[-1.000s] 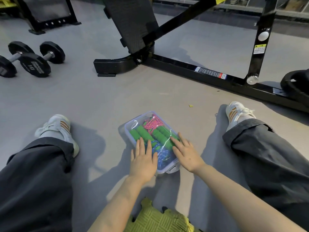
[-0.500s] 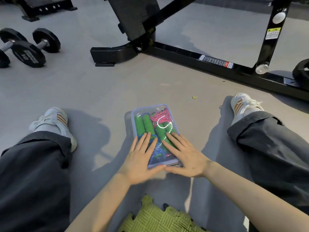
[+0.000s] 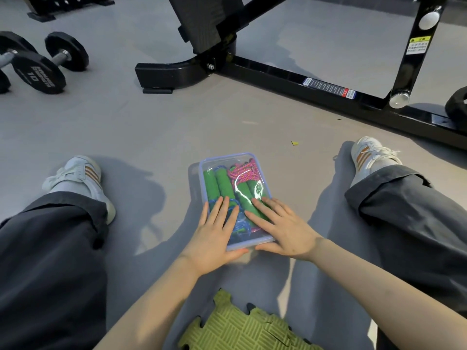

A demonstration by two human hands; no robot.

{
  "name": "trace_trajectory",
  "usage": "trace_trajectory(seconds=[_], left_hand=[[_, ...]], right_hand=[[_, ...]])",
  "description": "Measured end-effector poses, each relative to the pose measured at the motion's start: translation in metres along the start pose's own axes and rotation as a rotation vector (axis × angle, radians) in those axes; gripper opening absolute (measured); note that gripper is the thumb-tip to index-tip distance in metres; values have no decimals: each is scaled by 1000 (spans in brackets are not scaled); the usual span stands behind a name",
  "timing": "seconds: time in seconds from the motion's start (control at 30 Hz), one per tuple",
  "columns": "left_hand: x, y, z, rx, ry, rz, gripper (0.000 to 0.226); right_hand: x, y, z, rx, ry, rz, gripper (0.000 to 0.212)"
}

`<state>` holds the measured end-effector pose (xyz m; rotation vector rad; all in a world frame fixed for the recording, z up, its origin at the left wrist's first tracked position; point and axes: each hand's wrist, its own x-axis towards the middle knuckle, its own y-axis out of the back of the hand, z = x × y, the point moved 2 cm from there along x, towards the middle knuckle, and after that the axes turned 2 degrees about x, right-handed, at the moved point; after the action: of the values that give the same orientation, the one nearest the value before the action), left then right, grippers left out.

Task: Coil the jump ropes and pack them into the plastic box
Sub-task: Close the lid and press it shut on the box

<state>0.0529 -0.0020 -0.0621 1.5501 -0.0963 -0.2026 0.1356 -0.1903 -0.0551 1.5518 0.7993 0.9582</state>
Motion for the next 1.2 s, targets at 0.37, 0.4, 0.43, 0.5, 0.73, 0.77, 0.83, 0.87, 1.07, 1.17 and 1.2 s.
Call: trace_trajectory(seconds=[0.37,0.4,0.43,0.5,0.73,0.77,0.83,0.87,1.07,1.17,1.2], left_hand=[[-2,3,-1,36,-11,71,89],[-1,3,-1,49,-16,46,87],[1,5,-1,82,-24,72,86],[6,13,-8,100,-73,124,86],[4,58,-72,277,-81,-46,94],[1,56,-78,320,-42,-28,85],[-10,55,-76,226,128,-22,73],[-15,55,-68,171,209,18,67],[-17,26,17,-147,483,-1,94],[-18,11,18,-60,336,-21,95],[-18,8,12,-32,295,-5,94]], right_hand=[[-1,5,5,71,-43,-54,77],[0,4,3,46,-48,-49,76],[1,5,1,20,-55,-56,76],[3,10,-5,-39,-109,-88,77],[23,11,-78,89,-338,0,74],[26,17,-81,147,-292,-18,69],[31,27,-75,238,-163,-32,60],[33,29,-68,247,-123,-23,57],[32,33,-16,96,-308,-200,111],[23,36,-23,-27,-295,-174,91],[19,32,-26,-36,-302,-139,81]])
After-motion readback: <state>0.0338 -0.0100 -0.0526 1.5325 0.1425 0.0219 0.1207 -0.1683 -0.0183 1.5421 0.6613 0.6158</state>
